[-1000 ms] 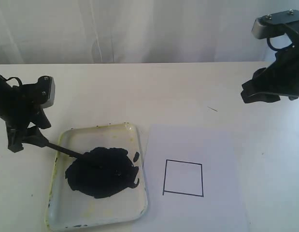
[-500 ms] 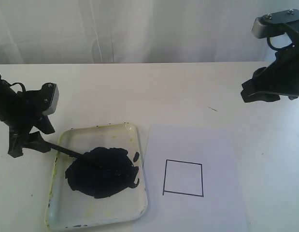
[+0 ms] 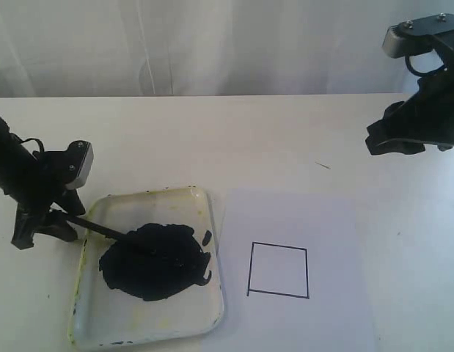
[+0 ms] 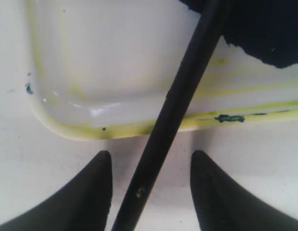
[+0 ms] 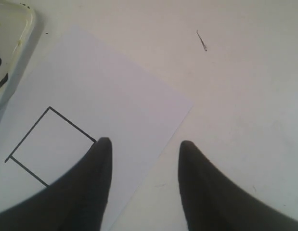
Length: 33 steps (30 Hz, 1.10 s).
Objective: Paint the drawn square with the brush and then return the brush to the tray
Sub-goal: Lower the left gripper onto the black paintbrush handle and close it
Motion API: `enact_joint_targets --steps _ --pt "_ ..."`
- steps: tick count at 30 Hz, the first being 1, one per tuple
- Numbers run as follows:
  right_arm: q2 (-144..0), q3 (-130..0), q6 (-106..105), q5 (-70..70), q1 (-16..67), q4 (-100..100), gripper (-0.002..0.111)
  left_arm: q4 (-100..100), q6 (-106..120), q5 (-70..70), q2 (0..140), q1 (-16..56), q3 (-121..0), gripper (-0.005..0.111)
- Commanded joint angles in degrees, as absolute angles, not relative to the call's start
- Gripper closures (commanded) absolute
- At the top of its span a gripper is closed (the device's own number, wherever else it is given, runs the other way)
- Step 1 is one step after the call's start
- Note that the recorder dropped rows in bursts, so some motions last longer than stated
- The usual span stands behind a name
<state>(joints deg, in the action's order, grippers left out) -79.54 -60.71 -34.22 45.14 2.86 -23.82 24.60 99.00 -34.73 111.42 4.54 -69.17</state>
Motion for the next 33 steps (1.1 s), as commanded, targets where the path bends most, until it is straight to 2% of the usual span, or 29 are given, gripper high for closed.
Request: enact_joint_targets --steps 1,3,10,33 --pt "-79.60 -60.45 -34.89 44.74 2.91 -24.14 0.066 25.72 99.19 -37.83 111.53 4.73 -69.30 0.067" --pt "-79.60 -60.45 -34.89 44.74 2.91 -24.14 0.066 25.72 99.19 -39.81 111.53 4.73 -69.30 0.070" --pt "-79.60 -60.45 -34.89 44.74 2.91 -24.14 0.066 25.72 98.78 -44.29 111.31 4.73 -69.30 0.070" --pt "-79.60 -60.45 -34.89 44.76 2.91 -24.03 0.066 23.93 96.76 -40.83 111.41 4.73 -69.30 0.070"
